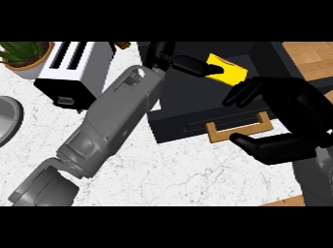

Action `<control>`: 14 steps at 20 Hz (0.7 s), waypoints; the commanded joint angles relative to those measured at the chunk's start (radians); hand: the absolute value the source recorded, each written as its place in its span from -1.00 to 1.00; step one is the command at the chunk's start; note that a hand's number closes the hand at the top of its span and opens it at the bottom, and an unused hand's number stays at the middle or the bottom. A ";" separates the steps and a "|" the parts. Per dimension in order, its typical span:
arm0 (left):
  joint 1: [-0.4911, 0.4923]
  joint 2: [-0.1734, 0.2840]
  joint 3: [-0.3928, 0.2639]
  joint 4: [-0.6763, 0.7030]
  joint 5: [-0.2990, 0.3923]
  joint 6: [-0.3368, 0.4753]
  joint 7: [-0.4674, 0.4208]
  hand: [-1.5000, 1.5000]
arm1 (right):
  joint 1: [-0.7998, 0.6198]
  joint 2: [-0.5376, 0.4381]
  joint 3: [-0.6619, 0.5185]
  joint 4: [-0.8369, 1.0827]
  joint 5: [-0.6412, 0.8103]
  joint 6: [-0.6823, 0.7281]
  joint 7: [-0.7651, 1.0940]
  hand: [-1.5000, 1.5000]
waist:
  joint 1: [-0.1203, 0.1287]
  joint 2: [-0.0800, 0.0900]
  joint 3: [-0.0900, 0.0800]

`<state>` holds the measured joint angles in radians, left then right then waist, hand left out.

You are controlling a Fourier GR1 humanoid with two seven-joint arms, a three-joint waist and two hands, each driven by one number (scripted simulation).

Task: Pick up the cup, place it into the drawer and close the drawer

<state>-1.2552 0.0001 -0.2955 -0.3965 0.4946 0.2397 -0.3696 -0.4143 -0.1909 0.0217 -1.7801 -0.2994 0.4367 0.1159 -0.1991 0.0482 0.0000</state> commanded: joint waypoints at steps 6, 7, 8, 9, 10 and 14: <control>-0.013 0.000 0.025 -0.020 0.128 0.077 -0.113 -1.00 | 0.044 -0.157 0.161 -0.021 0.080 0.202 0.128 1.00 | 0.067 -0.026 0.000; -0.017 0.000 0.021 -0.007 0.132 0.087 -0.115 -1.00 | 0.045 -0.175 0.170 0.007 0.121 0.218 0.118 -1.00 | 0.078 -0.022 0.000; -0.008 0.000 0.014 -0.006 0.135 0.081 -0.128 -1.00 | 0.077 -0.192 0.174 -0.022 0.149 0.210 0.136 -1.00 | 0.085 -0.029 0.000; -0.004 0.000 0.020 -0.006 0.145 0.085 -0.120 -1.00 | 0.114 -0.219 0.158 -0.023 0.183 0.220 0.106 -1.00 | 0.104 -0.033 0.001; -0.017 0.000 0.020 -0.005 0.157 0.107 -0.120 -1.00 | 0.090 -0.214 0.181 -0.029 0.289 0.191 0.079 -1.00 | 0.099 -0.030 0.001; 0.016 0.000 0.045 -0.011 0.176 0.038 -0.135 -1.00 | 0.131 -0.189 0.239 0.054 0.518 0.091 -0.003 -1.00 | 0.168 -0.035 0.001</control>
<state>-1.2541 0.0000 -0.2605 -0.3952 0.6429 0.3021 -0.4981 -0.3211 -0.3931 0.2029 -1.7819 0.0291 0.5945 0.1626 -0.0805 0.0193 0.0009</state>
